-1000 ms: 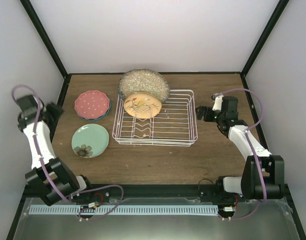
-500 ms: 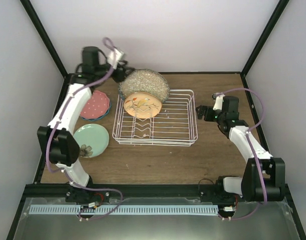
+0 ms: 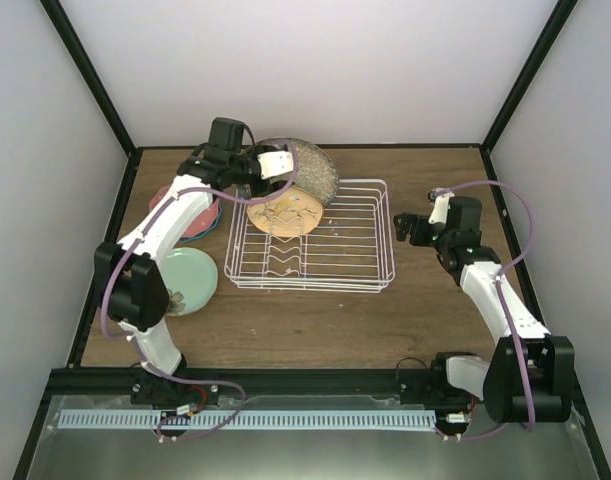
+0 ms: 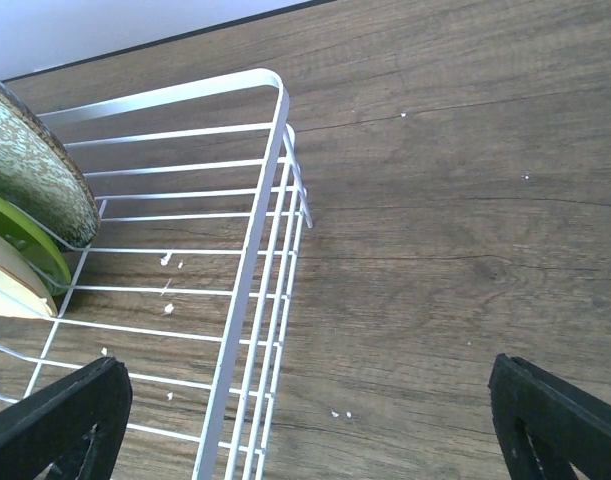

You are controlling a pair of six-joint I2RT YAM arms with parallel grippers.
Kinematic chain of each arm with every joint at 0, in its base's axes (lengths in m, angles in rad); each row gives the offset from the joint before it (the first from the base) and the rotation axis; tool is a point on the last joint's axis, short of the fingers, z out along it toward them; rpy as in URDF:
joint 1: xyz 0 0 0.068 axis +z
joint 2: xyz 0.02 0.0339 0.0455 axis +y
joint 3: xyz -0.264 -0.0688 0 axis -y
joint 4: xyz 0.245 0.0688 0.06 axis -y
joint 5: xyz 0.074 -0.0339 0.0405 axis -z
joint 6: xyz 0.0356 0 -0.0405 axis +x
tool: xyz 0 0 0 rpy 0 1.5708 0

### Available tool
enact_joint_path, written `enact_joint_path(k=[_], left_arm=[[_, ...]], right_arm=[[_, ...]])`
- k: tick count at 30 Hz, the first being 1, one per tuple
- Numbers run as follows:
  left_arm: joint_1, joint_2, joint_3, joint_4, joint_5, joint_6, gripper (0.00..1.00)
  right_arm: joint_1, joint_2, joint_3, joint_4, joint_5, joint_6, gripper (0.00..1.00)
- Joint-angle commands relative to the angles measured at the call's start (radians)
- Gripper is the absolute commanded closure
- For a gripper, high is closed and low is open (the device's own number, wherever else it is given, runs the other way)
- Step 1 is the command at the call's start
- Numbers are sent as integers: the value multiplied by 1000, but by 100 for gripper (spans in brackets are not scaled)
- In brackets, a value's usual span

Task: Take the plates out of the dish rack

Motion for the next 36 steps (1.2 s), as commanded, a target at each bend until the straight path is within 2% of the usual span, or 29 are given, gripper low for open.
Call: enact_joint_path(k=[1,8,11,17,22,36], left_arm=[[-26,47,-9,-36,-45,170,45],[-53,97,-18,-55,-117,242,47],[-60,107,-28,-57,-152,268,51],[-70,107,-50,-67,-185,295,71],[-74,99,-55,-74,-196,295,95],[-86,-70,-91,12,-255,263,96]], right_arm=[[-8,-1,23,-19,13,-9,0],[-9,1,31,-28,20,-22,0],[-8,1,31,-29,24,-25,0],[-8,-6,26,-31,31,-26,0],[-8,-7,20,-28,29,-20,0],[-8,-3,7,-16,25,-4,0]])
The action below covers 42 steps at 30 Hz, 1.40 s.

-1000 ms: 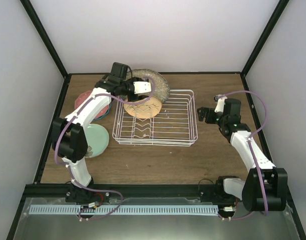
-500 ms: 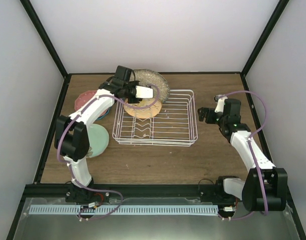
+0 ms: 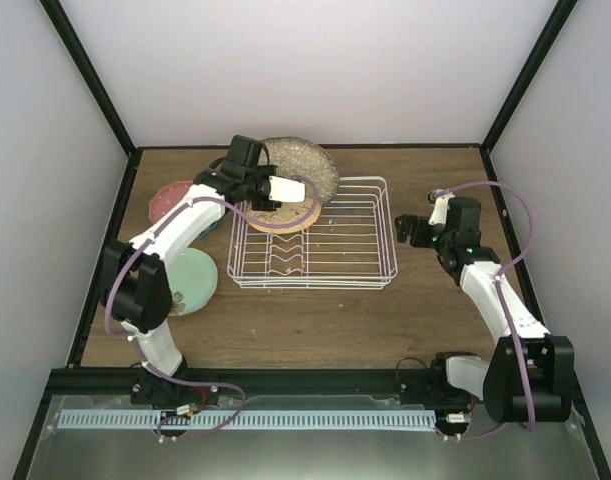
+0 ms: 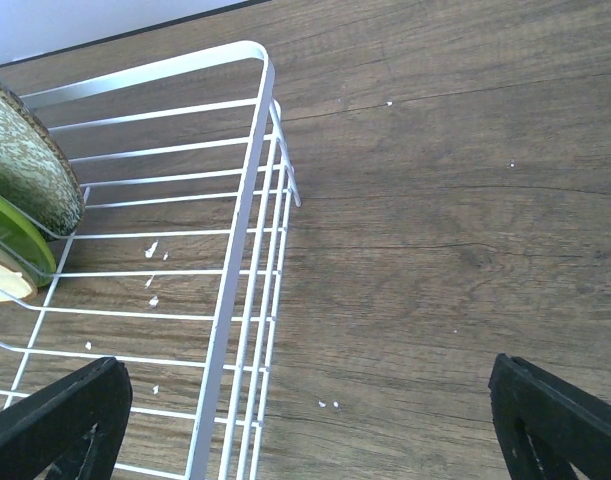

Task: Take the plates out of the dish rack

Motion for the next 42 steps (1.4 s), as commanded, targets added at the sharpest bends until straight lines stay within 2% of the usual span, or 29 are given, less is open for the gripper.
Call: enact_joint_path(k=[1,11,18,21,26,30,33,42], left_arm=[[-1,-111,3,38,2,-55,96],[-1,-255,-15,147,-11,-150,96],[20,-433,-51,285,38,-433,96],[29,-539,-122,400,-42,-623,96],[105,-710,-251,519,-324,-932,96],[260,-799,-297,435,-441,-1193,96],[397,-837,-327,290,-474,-1373,96],[654,-877,-463,-45,-291,-1727,96]], right_arm=[[-8,-3,7,8,-1,6,0],[-8,10,4,22,-18,15,0],[-8,23,-1,27,-35,15,0],[-8,28,-6,32,-44,13,0],[-8,33,-24,50,-57,16,0],[-8,47,-26,62,-72,14,0],[-8,70,-13,69,-83,12,0],[-8,109,29,63,-94,-6,0]])
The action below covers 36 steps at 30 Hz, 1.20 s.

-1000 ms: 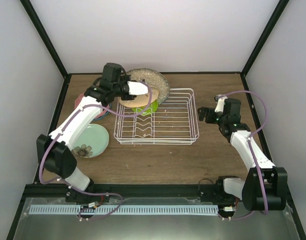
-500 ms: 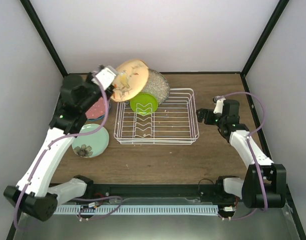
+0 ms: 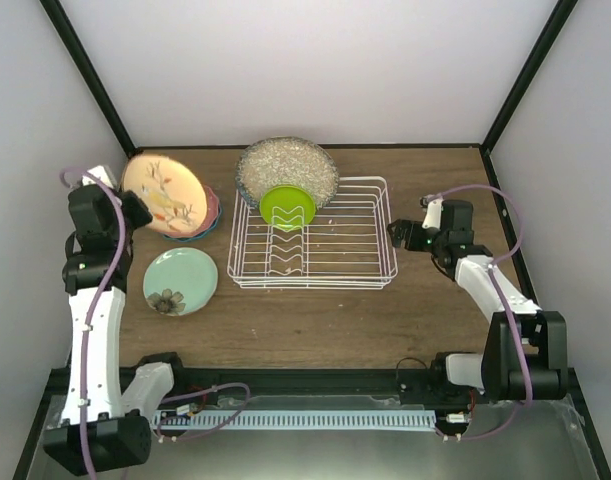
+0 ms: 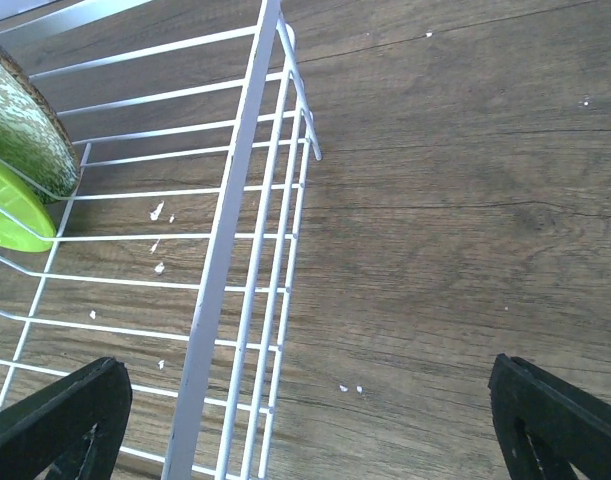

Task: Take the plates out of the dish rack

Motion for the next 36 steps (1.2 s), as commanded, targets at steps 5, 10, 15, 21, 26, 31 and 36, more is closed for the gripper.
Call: enact_joint_path(k=[5,10,15,21,26,31,36], left_arm=[[269,25,-121,-233,243,-319,96],[289,22,-203,-235,261,-319,96],[290,55,-274,-221,276,-339,96],[290,95,-326,-160,297,-355,96],[290,123,-356,-130,305,-361,96],[290,147,-369,-136,310,-357,91],[289,149,-368,-170,294,-342,86]], right_arm=[[-8,-12,48,-14,-1,-30,0],[-8,-24,42,-29,14,-36,0],[-8,-20,50,-34,10,-27,0],[-8,-19,67,-44,16,-16,0],[-8,-31,65,-51,29,-12,0],[-8,-34,68,-51,34,-8,0],[-8,-26,74,-50,34,-7,0]])
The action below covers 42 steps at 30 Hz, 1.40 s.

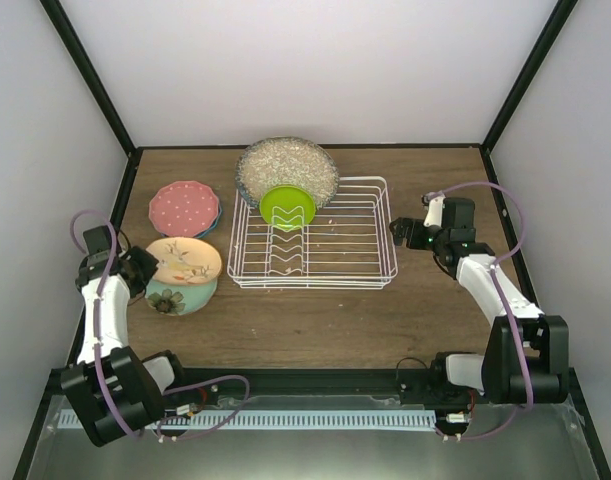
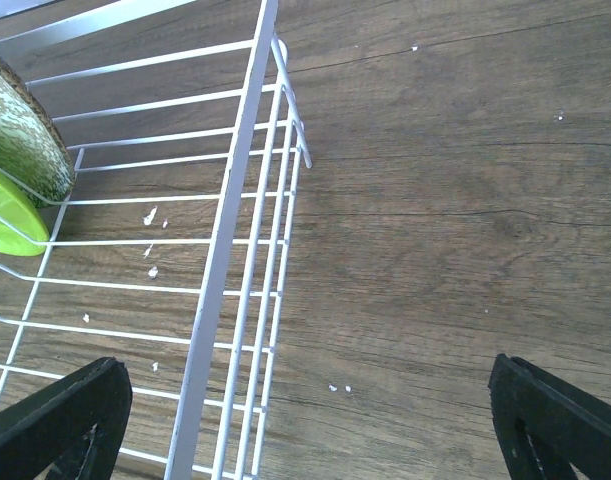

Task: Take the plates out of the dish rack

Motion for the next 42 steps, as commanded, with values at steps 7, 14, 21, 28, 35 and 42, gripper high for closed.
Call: enact_joint_path(k=[7,14,21,28,35,42], left_arm=[[1,-15,2,-38,-19,16,80],[1,-23,-9,-77,-58,29,73],[1,-19,-41,-100,-85,31,67],[1,-16,-71,-106,-103,32,60],[1,-23,-55,-116,-108,39,45],[-8,-38,204,28,-23,103,35]], right_arm=[[-8,-3,41,1,-1,10,0],[-8,0,37,0,-4,7,0],[-8,-1,35,-3,-7,5,0],[-8,-5,39,-11,-8,2,0],[-8,-10,38,-17,-8,1,0],[-8,-18,30,-11,-5,7,0]])
